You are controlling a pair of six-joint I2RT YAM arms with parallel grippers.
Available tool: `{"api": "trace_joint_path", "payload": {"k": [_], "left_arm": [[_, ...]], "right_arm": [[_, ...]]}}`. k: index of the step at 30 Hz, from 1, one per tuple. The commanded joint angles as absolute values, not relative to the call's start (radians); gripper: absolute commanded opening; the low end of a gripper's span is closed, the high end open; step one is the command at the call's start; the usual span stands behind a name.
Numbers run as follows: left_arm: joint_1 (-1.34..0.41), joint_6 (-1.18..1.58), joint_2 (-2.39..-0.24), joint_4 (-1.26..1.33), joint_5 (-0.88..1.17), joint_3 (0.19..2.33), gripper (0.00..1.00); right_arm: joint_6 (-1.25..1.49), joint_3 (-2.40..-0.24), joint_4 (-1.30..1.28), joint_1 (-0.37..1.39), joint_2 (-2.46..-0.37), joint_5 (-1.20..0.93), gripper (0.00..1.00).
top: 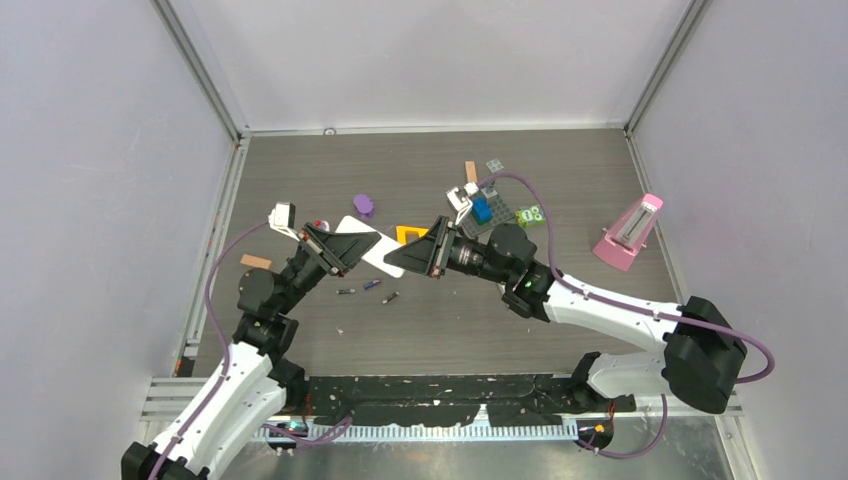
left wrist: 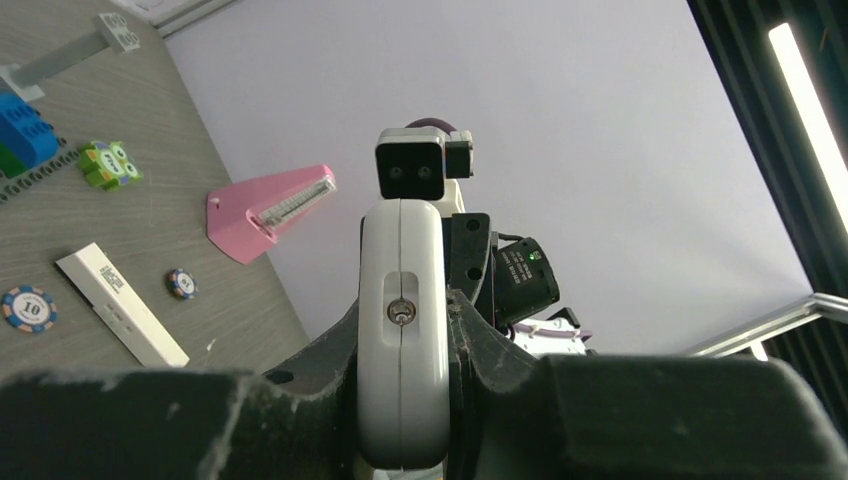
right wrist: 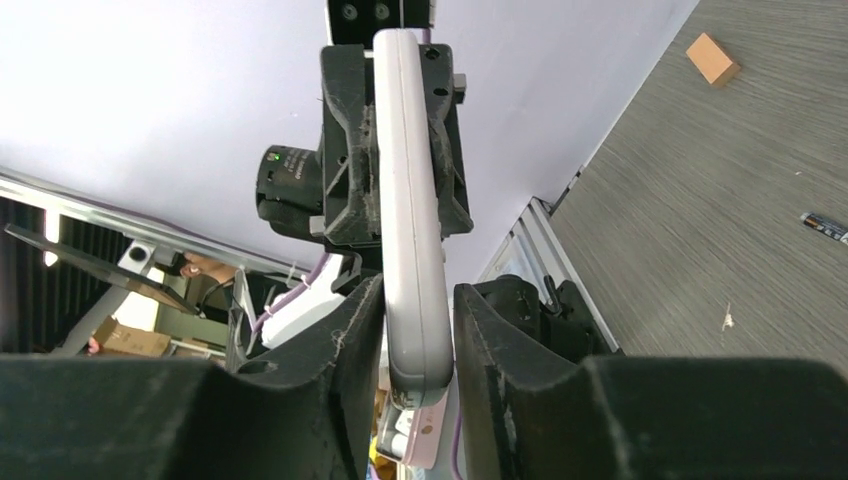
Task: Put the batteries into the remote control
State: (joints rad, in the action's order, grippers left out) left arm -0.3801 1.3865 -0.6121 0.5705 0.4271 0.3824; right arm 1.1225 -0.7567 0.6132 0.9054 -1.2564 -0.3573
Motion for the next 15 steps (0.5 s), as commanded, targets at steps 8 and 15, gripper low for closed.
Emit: {"api": "trace_joint_path", "payload": {"k": [8,15], "left_arm": [[-0.382,1.494,-0.589,0.756,0.32,0.35,0.0],[-0.382,1.51,-0.471,0.654,0.133,0.272,0.0]], "right_arm": [[1.199,-0.702,0.72,0.907,-1.271,-0.297,0.11],[1.213,-0.631,0.802,0.905,-1.263,-0.305,0.05]]}}
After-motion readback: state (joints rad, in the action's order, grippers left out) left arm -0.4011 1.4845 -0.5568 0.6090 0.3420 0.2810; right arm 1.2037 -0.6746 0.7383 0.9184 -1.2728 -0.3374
